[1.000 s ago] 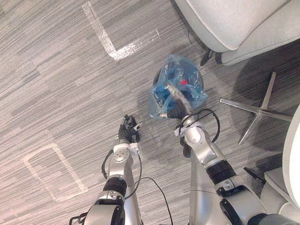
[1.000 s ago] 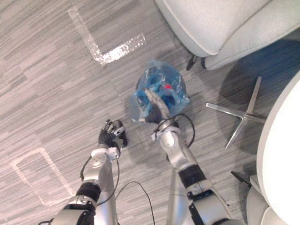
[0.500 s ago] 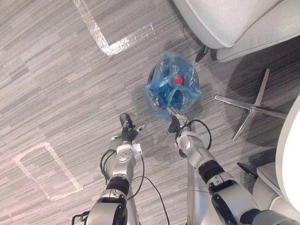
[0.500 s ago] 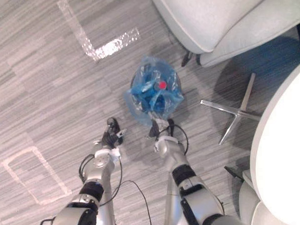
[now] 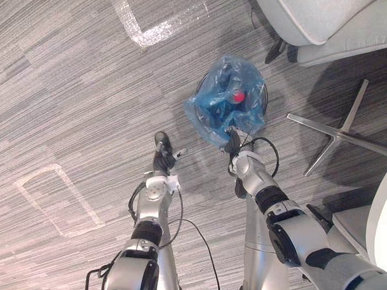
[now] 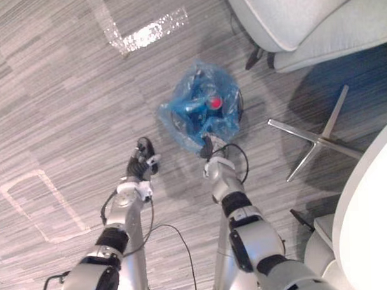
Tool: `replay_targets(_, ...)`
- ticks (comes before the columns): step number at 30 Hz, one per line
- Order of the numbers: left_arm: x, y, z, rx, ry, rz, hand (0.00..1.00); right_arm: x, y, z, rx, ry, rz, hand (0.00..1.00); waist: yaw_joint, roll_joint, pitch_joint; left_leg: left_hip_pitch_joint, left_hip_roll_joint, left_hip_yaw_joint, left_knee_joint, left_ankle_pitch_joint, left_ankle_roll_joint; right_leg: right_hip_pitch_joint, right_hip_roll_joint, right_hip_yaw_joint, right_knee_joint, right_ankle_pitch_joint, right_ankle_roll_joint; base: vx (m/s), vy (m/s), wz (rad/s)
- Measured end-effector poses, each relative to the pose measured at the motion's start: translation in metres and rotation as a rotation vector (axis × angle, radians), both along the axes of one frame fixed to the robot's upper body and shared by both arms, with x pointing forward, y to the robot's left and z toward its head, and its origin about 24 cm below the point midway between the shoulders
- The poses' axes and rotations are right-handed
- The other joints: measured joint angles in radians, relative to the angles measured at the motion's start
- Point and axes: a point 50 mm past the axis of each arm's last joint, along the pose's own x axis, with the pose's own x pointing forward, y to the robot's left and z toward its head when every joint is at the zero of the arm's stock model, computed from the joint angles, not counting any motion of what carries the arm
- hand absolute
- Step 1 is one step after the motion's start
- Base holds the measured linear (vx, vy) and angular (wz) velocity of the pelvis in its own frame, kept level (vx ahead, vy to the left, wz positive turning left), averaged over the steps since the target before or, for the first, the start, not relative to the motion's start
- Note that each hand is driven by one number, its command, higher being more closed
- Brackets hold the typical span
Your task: Gather rubbish on tea table into small bin, then transfer packed bag to large trash can.
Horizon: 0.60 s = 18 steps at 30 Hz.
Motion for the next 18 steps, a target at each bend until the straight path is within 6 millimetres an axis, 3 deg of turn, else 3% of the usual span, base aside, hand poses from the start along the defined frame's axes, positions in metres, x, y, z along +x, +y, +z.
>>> replay_targets(3,-0.001,-0.006,-0.001,-0.017,0.01,-0.016,0.0,-0.002,0.005,0.0,0.007,-0.007,0.029,1.0,0.005,0.0,0.0,-0.001,0.001,-0.001,-0.001,0.0,0.0,0.0,0.0,-0.003,0.0,0.002,-0.005,0.0,0.0,0.0)
replay_targets(11,-0.001,-0.01,-0.002,-0.039,0.008,-0.03,0.0,-0.003,0.012,0.029,0.095,-0.132,0.092,1.0,0.005,0.0,0.0,0.008,0.008,-0.019,0.02,0.005,-0.008,0.028,0.008,-0.016,0.0,0.002,-0.005,0.01,0.001,-0.01)
replay_targets(18,-0.01,-0.012,-0.018,-0.029,0.058,-0.046,0.0,-0.028,0.027,0.034,0.234,-0.209,0.183,1.0,0.004,0.0,-0.003,0.16,0.021,-0.021,-0.003,-0.007,-0.001,0.194,0.02,-0.03,-0.045,0.003,-0.002,-0.01,-0.004,-0.08)
